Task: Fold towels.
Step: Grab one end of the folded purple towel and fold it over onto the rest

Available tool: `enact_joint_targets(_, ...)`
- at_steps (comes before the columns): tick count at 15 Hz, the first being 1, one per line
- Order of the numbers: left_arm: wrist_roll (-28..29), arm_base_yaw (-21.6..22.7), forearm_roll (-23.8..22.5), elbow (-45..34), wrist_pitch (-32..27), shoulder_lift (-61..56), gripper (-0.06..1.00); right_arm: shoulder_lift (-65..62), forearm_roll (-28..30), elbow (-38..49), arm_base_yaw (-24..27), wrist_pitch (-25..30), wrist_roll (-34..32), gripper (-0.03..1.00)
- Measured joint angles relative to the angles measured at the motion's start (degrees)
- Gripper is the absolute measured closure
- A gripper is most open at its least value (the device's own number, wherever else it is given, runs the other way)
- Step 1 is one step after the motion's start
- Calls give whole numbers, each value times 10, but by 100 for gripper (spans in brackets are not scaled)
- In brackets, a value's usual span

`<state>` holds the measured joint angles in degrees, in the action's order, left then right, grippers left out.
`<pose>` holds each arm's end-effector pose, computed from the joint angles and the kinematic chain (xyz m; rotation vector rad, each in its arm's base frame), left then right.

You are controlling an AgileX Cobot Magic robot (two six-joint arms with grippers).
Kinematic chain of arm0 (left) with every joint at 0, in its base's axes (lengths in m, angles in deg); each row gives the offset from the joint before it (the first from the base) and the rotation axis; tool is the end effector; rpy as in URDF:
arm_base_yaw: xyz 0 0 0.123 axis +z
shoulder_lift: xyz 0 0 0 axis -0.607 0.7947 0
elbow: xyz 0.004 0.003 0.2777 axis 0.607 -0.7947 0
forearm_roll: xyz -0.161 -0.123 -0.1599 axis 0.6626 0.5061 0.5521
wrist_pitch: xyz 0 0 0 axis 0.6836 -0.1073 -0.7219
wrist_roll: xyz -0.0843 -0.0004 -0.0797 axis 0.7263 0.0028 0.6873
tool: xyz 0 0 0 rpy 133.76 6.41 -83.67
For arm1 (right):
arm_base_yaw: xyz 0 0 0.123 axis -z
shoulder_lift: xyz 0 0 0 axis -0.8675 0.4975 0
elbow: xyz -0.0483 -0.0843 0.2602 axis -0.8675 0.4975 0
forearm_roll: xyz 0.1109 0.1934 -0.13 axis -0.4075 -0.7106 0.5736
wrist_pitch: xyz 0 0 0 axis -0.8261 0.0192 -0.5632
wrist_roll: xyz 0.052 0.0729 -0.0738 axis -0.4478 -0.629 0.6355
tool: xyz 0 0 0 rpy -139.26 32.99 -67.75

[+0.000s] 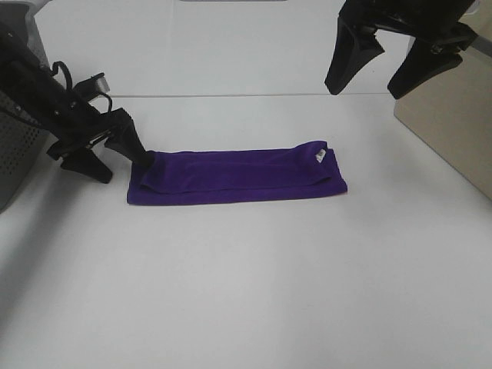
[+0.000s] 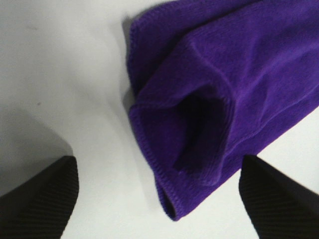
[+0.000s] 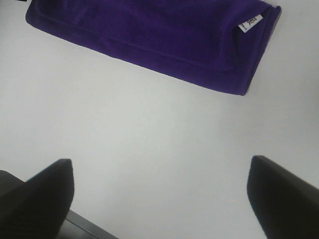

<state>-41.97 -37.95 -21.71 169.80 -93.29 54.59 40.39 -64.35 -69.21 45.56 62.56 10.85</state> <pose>0.4626 -0.0687 0.0679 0.2097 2.9415 -0.8819 0.3611 0.1340 0.2727 -0.4644 2.8149 0.5328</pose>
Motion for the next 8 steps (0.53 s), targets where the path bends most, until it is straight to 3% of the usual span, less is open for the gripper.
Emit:
enact_joint_targets(3, 2, -11, 26, 4, -1, 10, 14, 0, 1, 0, 0, 8, 0, 6)
enact_joint_targets(8, 33, -112, 51, 29, 32, 38, 29, -1, 2, 0, 0, 8, 5, 6)
